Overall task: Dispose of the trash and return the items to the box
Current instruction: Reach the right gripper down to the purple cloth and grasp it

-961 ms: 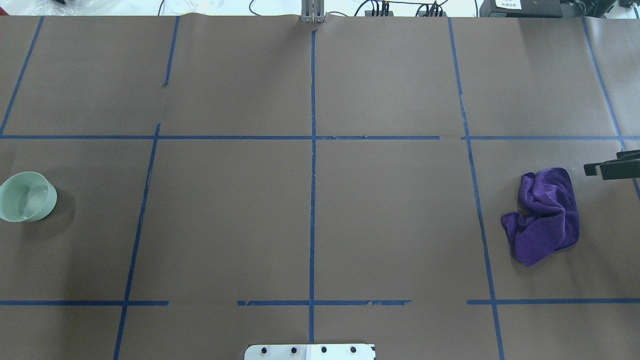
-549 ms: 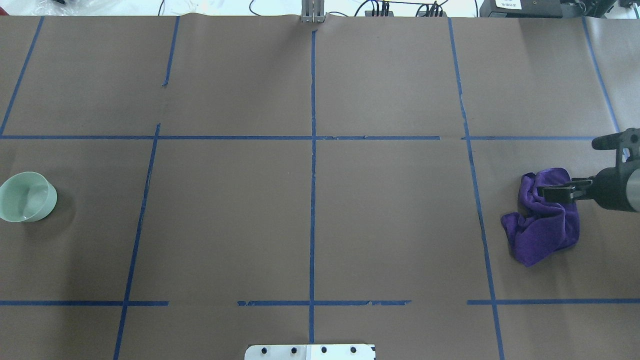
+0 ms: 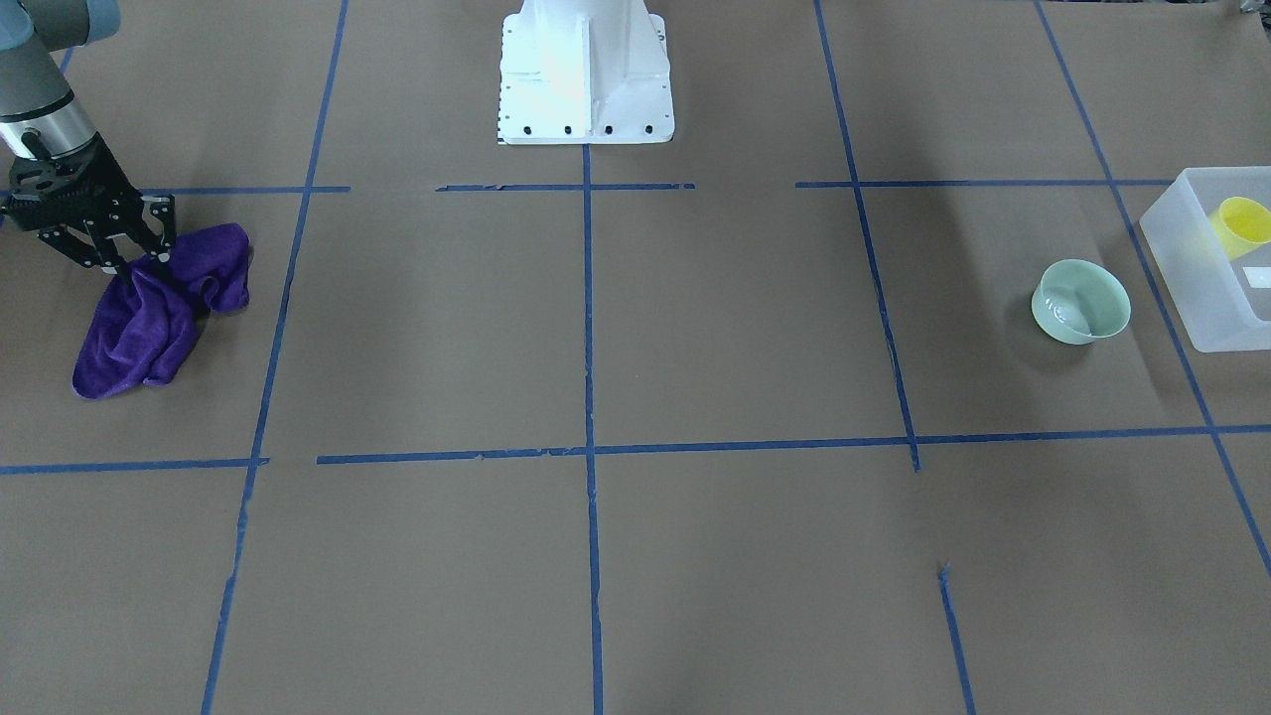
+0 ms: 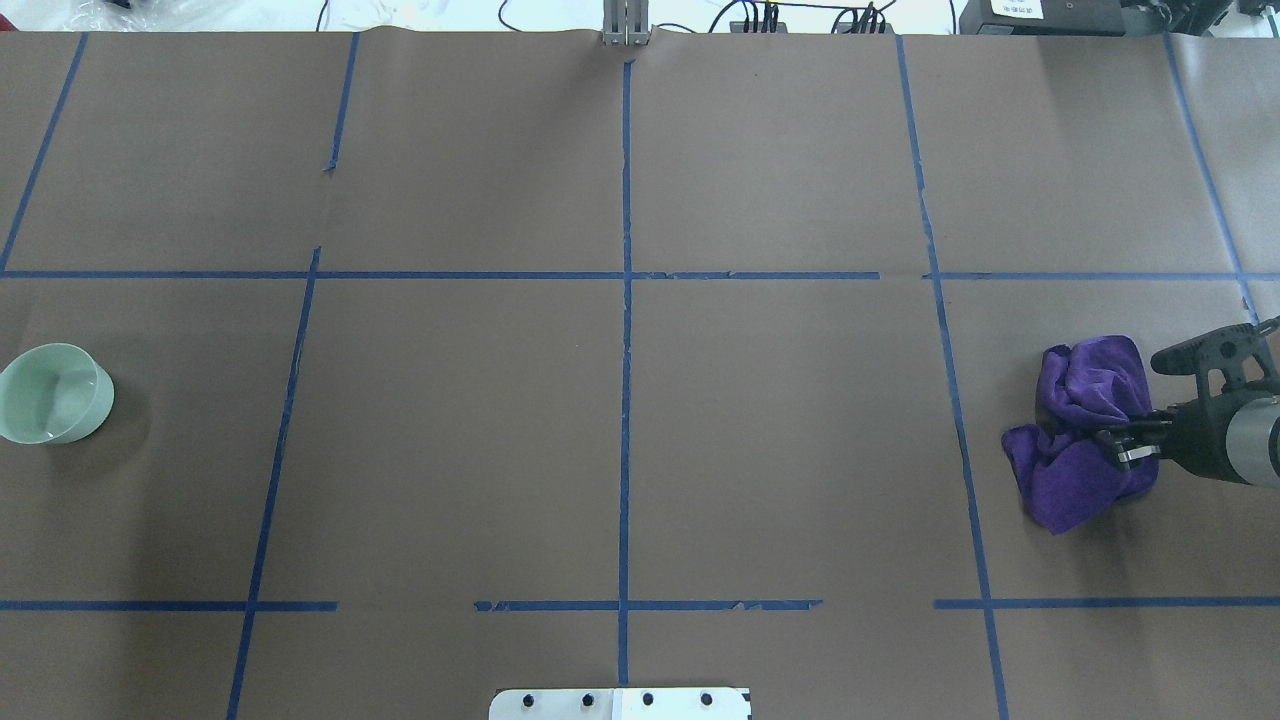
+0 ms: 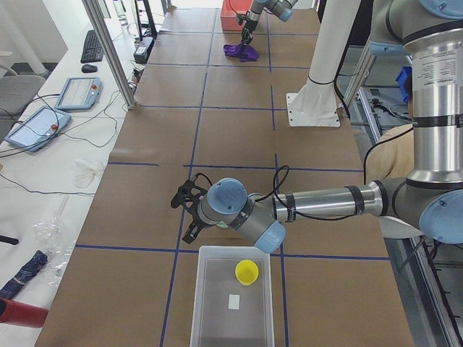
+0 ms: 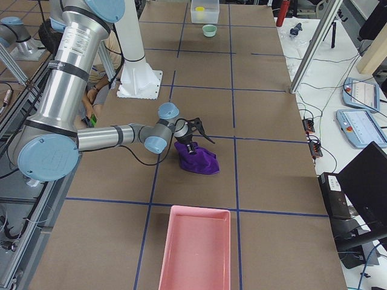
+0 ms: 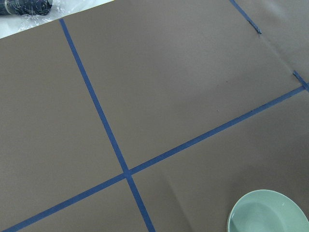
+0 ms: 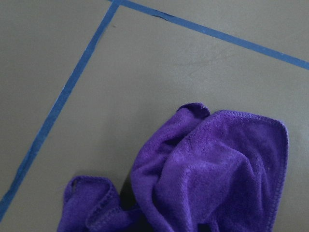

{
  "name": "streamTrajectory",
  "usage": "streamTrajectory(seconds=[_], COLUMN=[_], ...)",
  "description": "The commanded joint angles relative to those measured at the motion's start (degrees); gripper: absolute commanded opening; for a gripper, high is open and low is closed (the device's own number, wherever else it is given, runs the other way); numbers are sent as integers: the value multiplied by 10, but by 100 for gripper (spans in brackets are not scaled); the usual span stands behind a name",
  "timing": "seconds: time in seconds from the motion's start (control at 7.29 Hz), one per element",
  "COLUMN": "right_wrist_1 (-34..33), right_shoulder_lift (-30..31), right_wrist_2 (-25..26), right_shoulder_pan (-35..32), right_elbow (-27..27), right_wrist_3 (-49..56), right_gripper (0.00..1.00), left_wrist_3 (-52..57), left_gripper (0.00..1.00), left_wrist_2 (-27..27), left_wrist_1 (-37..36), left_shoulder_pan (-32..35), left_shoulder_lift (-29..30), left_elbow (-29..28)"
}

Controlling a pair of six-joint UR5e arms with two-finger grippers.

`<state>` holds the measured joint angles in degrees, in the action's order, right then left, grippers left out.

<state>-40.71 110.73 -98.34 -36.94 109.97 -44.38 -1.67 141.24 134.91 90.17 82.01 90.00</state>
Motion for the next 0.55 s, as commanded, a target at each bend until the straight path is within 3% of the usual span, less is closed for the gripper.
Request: streamTrajectory(seconds=[0.0, 0.14, 0.41], right_wrist_1=[-2, -2, -68], right_shoulder_lift=[-3, -3, -10], right_wrist_2=[-1, -11, -84], right_shoulder_pan=[1, -8, -117], right_elbow=[0, 3, 19], right_wrist_3=[21, 27, 167], right_gripper=[0, 0, 0], left_wrist_3=[0, 0, -1], left_gripper=[100, 100, 100], left_wrist_2=[0, 0, 0], left_wrist_1=[0, 1, 0], left_shoulder_pan=[0, 0, 0], left_shoulder_lift=[-2, -2, 0], left_elbow=[0, 0, 1])
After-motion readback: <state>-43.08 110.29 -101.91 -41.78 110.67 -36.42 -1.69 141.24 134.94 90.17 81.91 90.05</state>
